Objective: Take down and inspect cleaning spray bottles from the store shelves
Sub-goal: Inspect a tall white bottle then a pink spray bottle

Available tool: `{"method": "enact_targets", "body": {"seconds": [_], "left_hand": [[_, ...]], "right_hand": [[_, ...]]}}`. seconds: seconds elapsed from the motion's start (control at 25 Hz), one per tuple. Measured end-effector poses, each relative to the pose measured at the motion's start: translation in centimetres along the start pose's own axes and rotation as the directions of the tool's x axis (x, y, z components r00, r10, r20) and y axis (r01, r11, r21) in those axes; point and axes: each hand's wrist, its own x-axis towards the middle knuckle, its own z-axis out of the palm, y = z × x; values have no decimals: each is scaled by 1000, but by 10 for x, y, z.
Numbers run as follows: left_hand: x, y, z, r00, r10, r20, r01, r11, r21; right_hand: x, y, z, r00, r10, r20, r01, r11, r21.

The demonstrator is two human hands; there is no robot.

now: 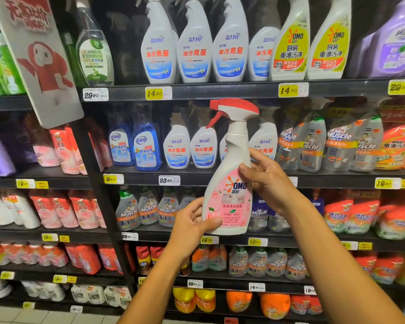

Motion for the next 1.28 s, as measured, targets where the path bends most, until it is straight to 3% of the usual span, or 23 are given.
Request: {"method": "enact_targets", "body": {"seconds": [0.28,0.36,0.48,0.6,0.76,1.0,1.28], "left_hand": [[-2,6,16,977,105,-184,-94,993,67],[-5,9,25,950,188,-248,-146,973,179],[-15,12,36,857,406,-317,-200,829,523],[-21,9,36,773,550,-316,-261,730,632],[-23,7,25,727,607,-322,-281,690,667],[-27,10,4,717,615,-329,-308,703,641],[-33,16,-27,778,502,-379,-334,840,427]], "right_hand": [[4,-17,17,992,-128,-18,120,963,-240],[9,-21,24,992,-123,-30,111,959,-259],[21,-30,32,991,-96,-99,72,973,-219],[28,-34,36,996,-46,-79,33,986,-161],[32,-30,47,998,-54,-41,49,992,-115],[39,-27,67,999,-42,-16,40,992,-117],[43,-30,97,996,-72,48,78,986,-148]]}}
